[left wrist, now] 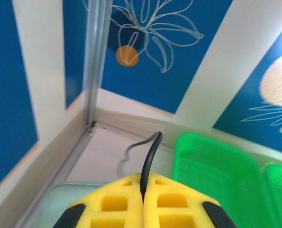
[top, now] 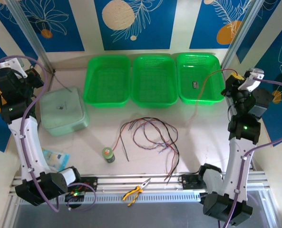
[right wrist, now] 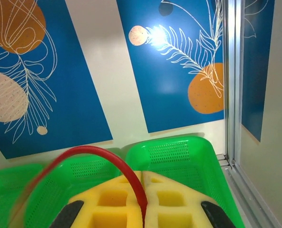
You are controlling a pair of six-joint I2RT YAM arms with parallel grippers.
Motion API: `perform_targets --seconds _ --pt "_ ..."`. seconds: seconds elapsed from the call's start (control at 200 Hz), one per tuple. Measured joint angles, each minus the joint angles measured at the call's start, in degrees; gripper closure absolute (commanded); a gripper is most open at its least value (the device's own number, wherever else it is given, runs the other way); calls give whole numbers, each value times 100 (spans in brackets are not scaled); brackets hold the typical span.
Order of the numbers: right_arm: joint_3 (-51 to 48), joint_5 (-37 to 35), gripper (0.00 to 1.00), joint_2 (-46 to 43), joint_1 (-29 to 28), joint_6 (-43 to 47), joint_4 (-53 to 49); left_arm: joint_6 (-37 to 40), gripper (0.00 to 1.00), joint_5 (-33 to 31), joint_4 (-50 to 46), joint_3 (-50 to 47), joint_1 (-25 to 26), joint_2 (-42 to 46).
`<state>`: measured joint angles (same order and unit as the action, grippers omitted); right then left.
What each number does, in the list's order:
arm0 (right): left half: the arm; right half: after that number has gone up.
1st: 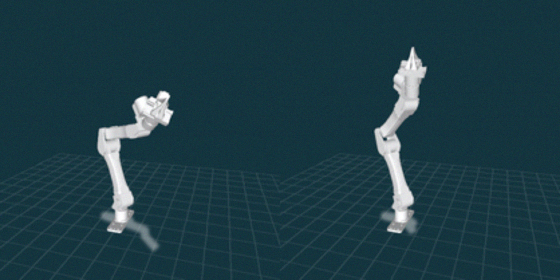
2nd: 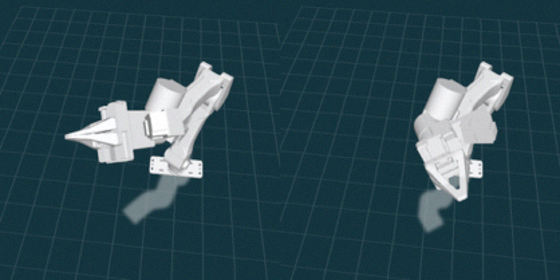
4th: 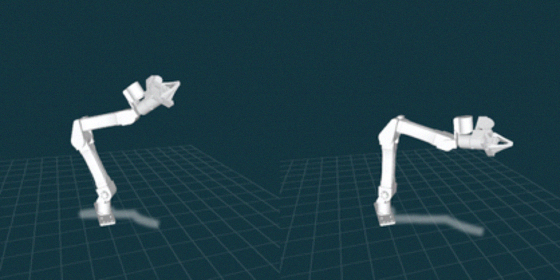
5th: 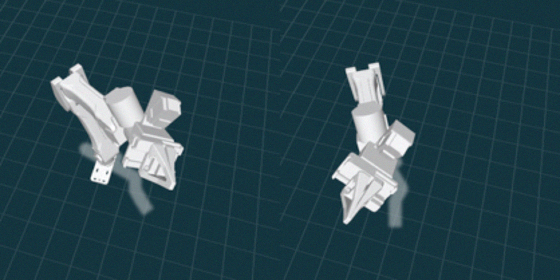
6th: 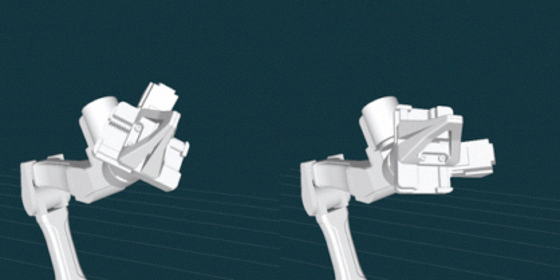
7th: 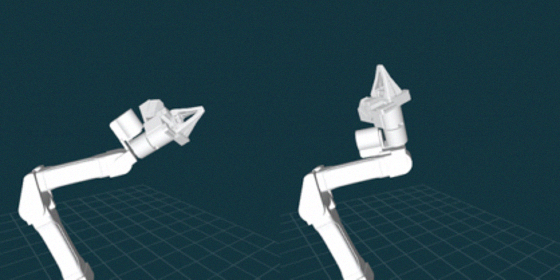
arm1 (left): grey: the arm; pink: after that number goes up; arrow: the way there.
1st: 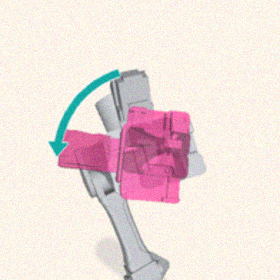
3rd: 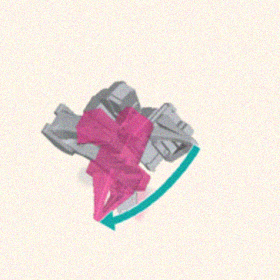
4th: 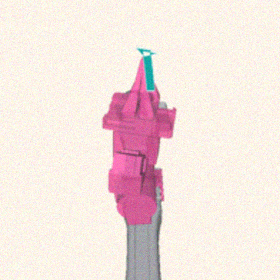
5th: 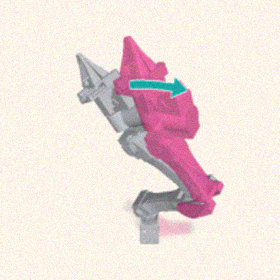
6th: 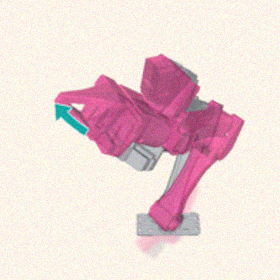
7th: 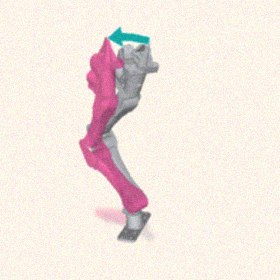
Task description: Untangle the cables
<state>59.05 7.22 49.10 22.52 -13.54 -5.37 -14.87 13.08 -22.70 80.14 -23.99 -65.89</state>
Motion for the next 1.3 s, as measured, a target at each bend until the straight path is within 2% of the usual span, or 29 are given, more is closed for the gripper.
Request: perform_targets --seconds 0.155,0.425,0.68,0.875,1.13,1.3 --pt "234 111 100 170 -212 162 -219 -466 100 435 118 -111 20 -17" --pt "1246 44 100 450 -1126 833 -643 -826 100 743 289 -122 221 142" --pt "1919 26 100 1311 -1126 925 -533 -883 100 791 339 -133 549 181" --pt "2448 48 100 2103 -1182 723 -457 -885 100 791 337 -216 590 275" --pt "3003 48 100 2487 -1298 603 -203 -892 100 769 339 -354 629 310" --pt "3084 68 100 2769 -1054 603 57 -922 100 769 345 -409 645 313"
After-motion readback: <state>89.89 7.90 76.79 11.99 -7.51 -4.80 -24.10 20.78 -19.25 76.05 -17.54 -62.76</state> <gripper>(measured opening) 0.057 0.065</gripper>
